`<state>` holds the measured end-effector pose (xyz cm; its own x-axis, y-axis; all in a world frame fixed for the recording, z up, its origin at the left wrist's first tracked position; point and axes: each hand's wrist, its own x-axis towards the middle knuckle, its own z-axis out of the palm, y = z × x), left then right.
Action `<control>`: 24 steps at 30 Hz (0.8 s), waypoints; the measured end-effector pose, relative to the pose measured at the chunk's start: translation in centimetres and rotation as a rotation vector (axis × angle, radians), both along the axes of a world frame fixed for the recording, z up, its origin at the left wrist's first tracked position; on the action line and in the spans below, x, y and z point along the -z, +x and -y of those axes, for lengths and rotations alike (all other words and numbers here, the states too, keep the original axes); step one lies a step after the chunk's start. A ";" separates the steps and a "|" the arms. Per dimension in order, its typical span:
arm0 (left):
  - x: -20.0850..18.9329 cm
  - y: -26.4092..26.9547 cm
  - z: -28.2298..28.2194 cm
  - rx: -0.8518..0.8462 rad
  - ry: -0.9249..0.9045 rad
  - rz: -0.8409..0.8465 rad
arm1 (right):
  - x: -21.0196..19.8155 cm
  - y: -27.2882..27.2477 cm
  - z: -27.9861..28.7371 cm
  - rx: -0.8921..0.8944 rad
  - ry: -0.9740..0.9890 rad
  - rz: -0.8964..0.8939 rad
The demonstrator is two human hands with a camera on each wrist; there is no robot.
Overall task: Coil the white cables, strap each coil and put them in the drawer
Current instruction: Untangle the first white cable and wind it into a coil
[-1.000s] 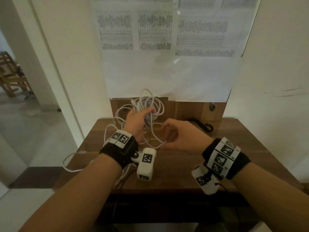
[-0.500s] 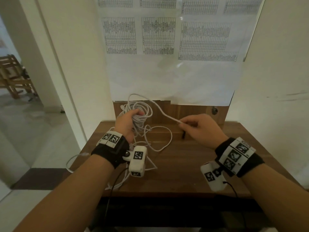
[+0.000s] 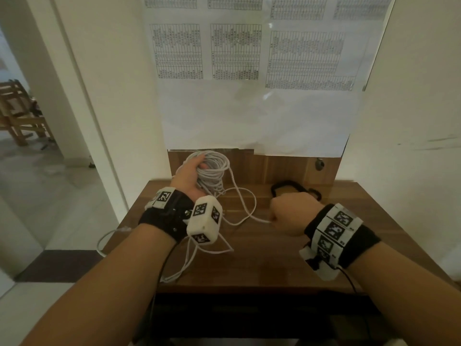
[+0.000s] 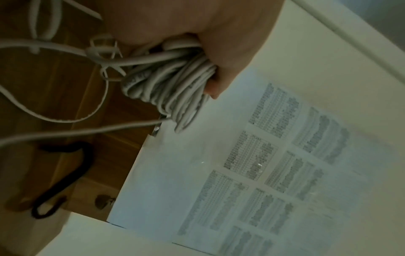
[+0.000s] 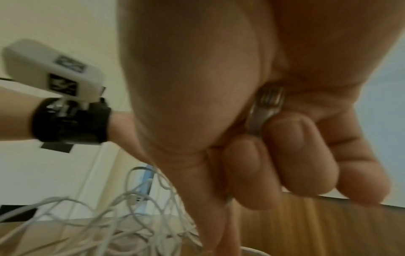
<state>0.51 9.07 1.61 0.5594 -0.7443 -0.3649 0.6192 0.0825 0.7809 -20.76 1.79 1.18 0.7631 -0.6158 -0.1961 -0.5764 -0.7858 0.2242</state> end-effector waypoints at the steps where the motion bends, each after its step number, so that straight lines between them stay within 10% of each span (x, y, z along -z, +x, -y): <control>1: 0.1 -0.3 0.2 -0.010 0.012 0.028 | 0.0 0.5 -0.8 -0.057 0.029 -0.017; 5: 1.4 -2.1 0.8 -0.011 0.041 0.322 | -1.0 2.0 -3.4 -0.307 0.176 0.068; 10: 2.2 -3.4 -0.1 0.187 -0.054 0.880 | -2.9 1.5 -2.2 -0.378 0.285 0.643; 15: 2.1 -4.4 -0.7 0.333 -0.140 0.608 | -2.4 0.8 1.4 -0.082 0.259 1.208; 24: 1.0 -7.1 -1.0 0.452 -0.333 0.040 | -0.9 1.1 2.3 -0.074 0.199 1.279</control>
